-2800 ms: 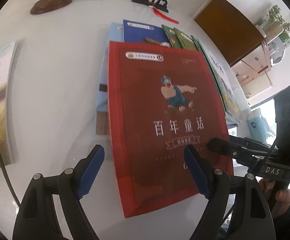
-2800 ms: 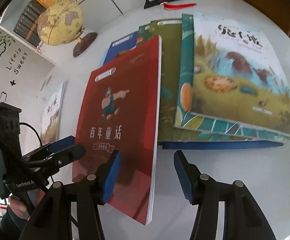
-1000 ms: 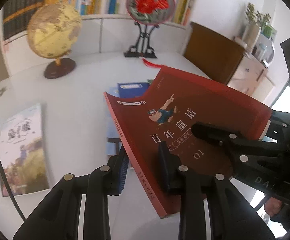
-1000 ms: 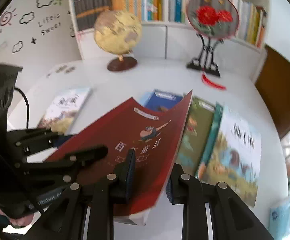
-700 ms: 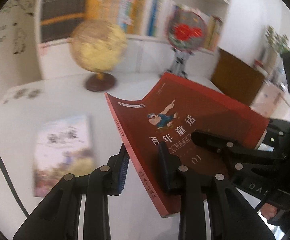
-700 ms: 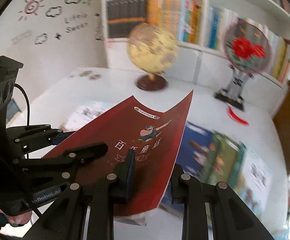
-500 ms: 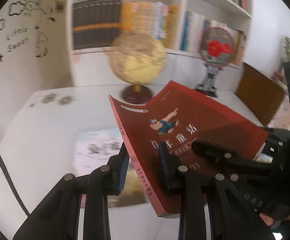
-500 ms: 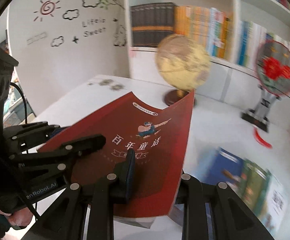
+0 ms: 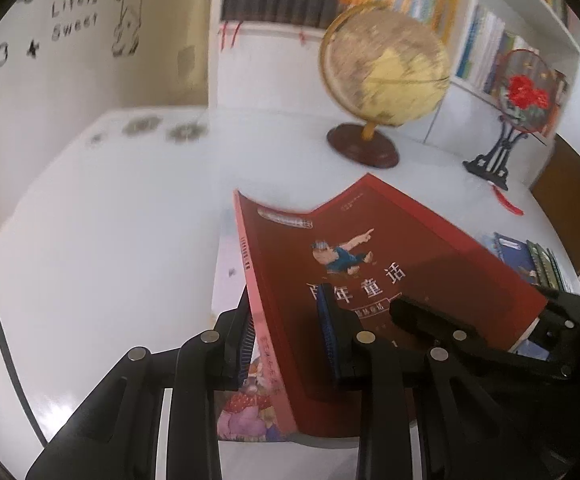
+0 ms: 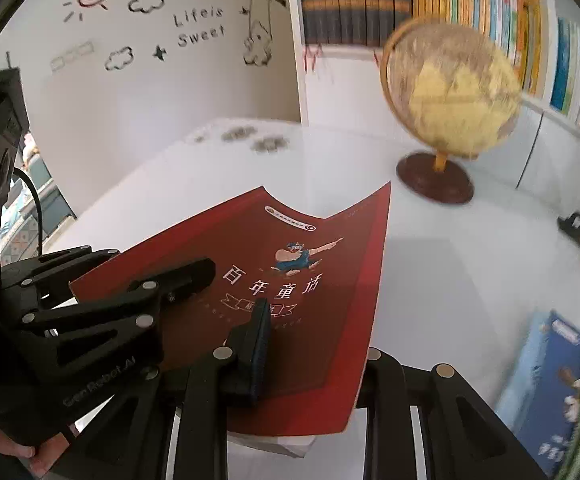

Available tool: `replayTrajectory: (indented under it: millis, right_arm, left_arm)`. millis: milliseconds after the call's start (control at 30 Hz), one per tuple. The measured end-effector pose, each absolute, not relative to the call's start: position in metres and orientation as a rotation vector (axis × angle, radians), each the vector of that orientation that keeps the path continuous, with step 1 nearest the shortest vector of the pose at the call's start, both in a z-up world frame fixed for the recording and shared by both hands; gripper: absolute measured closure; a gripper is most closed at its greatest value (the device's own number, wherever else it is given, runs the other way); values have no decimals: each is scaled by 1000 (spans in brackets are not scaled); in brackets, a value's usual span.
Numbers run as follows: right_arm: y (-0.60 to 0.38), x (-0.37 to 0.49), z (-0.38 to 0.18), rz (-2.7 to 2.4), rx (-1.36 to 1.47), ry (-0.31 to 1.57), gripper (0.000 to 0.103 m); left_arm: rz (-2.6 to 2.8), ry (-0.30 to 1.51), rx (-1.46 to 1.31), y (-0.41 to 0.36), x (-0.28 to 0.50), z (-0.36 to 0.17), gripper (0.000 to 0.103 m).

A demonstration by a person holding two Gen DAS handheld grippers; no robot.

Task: Organize books

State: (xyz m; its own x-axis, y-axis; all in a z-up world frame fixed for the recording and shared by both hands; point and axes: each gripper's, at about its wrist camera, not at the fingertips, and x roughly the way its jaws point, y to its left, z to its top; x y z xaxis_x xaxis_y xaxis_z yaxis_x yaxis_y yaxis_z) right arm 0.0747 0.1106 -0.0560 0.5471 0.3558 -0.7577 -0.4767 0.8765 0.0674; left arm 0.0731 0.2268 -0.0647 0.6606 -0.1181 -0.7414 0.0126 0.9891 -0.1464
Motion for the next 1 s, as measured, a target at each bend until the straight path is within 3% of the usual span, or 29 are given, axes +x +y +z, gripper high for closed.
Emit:
replayTrajectory:
  millis: [433, 600, 767, 900, 1000]
  right_arm:
    - [118, 93, -113, 523, -146, 1034, 77]
    - [113, 93, -113, 515, -161, 1038, 65]
    - [114, 91, -114, 543, -178, 1068, 64]
    - [115, 86, -116, 550, -226, 1095, 53]
    - [104, 83, -112, 507, -243, 1101, 51]
  left_arm:
    - [-2, 967, -235, 247, 73, -113, 75]
    - [42, 964, -193, 250, 71, -111, 75]
    - [53, 960, -216, 254, 76, -106, 74]
    - [83, 964, -190, 253, 72, -99, 74]
    - [94, 953, -160, 251, 65, -87, 74]
